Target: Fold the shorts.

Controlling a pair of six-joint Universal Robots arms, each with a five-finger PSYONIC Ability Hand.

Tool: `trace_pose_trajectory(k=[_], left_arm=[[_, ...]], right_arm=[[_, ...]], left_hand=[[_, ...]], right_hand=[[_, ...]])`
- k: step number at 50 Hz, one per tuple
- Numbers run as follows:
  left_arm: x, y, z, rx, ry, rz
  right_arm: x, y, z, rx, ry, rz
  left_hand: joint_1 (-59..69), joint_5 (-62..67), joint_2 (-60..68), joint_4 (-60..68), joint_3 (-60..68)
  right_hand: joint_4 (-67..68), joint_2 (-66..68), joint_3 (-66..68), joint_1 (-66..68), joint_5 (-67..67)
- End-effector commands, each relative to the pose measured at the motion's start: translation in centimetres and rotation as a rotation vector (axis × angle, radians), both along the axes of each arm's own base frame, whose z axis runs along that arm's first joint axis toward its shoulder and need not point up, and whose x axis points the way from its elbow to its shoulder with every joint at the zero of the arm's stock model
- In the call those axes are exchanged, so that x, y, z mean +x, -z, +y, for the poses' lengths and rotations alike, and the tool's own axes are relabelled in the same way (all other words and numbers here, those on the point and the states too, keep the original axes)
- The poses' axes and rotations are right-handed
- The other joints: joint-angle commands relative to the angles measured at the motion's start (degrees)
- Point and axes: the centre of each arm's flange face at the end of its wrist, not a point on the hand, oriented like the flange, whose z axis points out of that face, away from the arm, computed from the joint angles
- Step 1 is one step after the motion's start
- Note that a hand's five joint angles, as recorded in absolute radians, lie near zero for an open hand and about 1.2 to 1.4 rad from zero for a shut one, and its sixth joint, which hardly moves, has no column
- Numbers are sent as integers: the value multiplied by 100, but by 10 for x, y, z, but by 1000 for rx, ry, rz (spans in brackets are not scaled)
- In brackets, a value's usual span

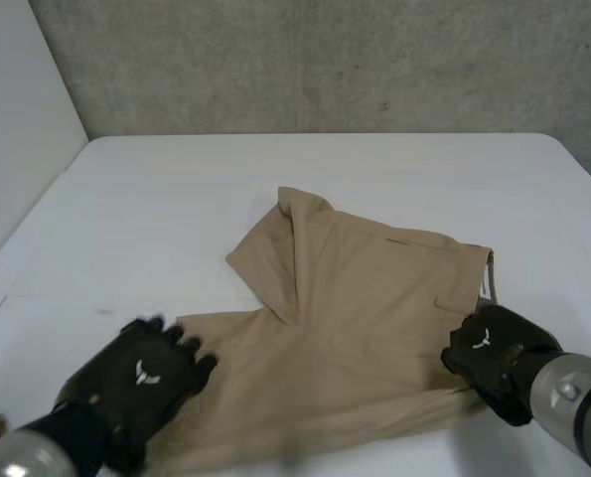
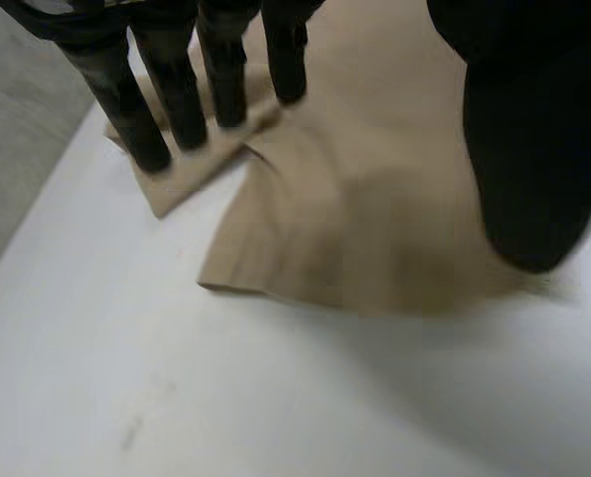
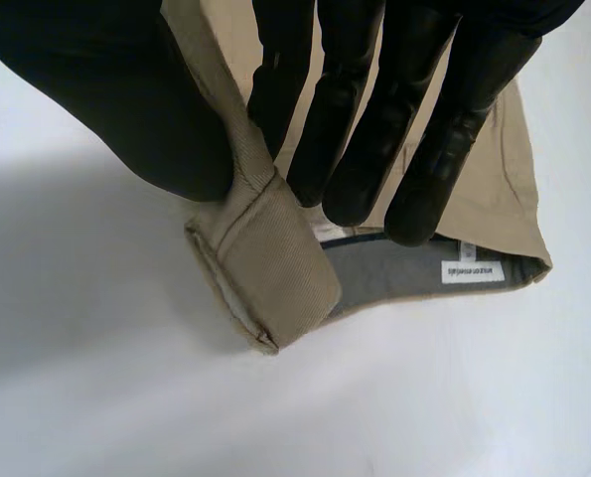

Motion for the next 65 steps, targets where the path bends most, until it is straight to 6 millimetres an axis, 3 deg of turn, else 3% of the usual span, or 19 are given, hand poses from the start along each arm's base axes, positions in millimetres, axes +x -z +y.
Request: trace_pose_trajectory(k=[1, 7, 16, 28, 35, 40, 50, 59, 65], left_arm=[[-32, 2, -66, -155, -33, 100], [-52, 15, -110, -209, -35, 146], [-89, 49, -170, -116, 54, 268], [-109, 91, -213, -103, 76, 274], [-111, 106, -223, -101, 71, 254], [-110, 105, -228, -142, 53, 222], [-97, 108, -228, -203, -97, 83], [-79, 88, -204, -241, -181, -29], [-81, 84, -194, -245, -178, -33]], right_arm=[[4, 19, -9, -1, 54, -71], [4, 26, -6, -1, 59, -90], [2, 36, -10, -30, 91, -132], [2, 38, -10, -35, 99, -143], [2, 40, -9, -37, 100, -146], [1, 41, -9, -37, 101, -146], [1, 41, -9, -39, 101, -146], [1, 40, -12, -50, 109, -151], [1, 40, -12, -52, 112, -159]], left_hand=[[-211, -701, -613, -625, -651], [-211, -700, -612, -624, -651], [394, -96, -8, -19, -46], [1083, 594, 682, 670, 643], [2208, 1718, 1807, 1795, 1768], [6541, 6051, 6139, 6127, 6101], [6667, 6177, 6265, 6254, 6227], [6667, 6177, 6265, 6254, 6227], [6667, 6177, 6265, 6254, 6227]], right_hand=[[1189, 1297, 1242, 2492, 1352], [1189, 1297, 1242, 2492, 1352], [1189, 1297, 1242, 2492, 1352], [1189, 1297, 1242, 2492, 1352], [1189, 1297, 1242, 2492, 1352], [1189, 1297, 1242, 2492, 1352], [1189, 1297, 1242, 2492, 1352], [1189, 1297, 1242, 2492, 1352], [1189, 1297, 1242, 2492, 1352]])
